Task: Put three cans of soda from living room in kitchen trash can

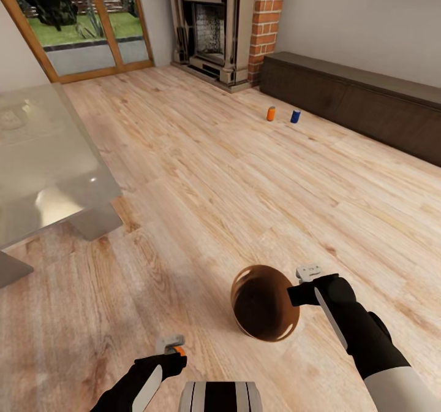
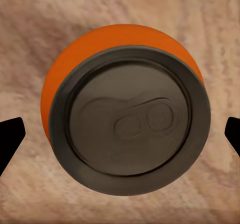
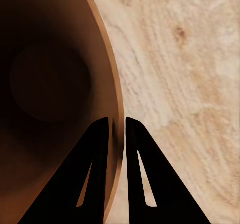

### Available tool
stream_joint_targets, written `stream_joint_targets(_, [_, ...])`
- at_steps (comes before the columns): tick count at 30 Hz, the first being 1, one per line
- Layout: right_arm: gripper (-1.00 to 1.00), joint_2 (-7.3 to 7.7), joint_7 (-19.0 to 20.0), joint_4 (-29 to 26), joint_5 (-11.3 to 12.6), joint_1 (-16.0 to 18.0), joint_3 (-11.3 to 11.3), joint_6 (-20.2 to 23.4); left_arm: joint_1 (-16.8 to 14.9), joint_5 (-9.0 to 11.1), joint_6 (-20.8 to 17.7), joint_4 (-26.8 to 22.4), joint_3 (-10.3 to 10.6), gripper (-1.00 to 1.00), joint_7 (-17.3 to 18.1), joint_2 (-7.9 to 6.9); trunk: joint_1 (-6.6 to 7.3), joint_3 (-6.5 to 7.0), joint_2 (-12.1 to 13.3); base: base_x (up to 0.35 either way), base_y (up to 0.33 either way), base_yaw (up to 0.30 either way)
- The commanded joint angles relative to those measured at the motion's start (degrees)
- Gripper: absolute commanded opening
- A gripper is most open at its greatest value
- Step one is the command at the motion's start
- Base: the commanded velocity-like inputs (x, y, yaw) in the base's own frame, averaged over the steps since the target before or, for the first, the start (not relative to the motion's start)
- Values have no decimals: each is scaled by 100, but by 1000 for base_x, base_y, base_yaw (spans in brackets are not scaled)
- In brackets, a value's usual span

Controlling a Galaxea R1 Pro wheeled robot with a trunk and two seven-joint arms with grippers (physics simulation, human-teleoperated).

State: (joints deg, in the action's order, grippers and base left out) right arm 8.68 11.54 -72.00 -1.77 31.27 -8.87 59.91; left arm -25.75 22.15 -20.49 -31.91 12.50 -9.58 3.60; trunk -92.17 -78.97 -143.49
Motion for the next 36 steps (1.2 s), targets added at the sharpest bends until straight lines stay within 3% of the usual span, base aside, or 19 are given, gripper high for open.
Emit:
stream_joint_targets(1, [-100,-3,34,3,125,2,0,9,0,0,1,0,-1,100,0,0,1,-4,0,0,0,0])
stream_joint_targets(22, [-100,7,33,10,125,2,0,9,0,0,1,-102,-1,100,-9,0,1,-111,0,0,0,0])
stream_joint_targets(23, [-100,6,33,10,125,2,0,9,0,0,1,-105,-1,-100,-9,0,1,-116,0,0,0,0])
stream_joint_targets(36, [-100,10,33,10,125,2,0,9,0,0,196,-97,3,-100,-23,9,1,-183,0,0,0,0])
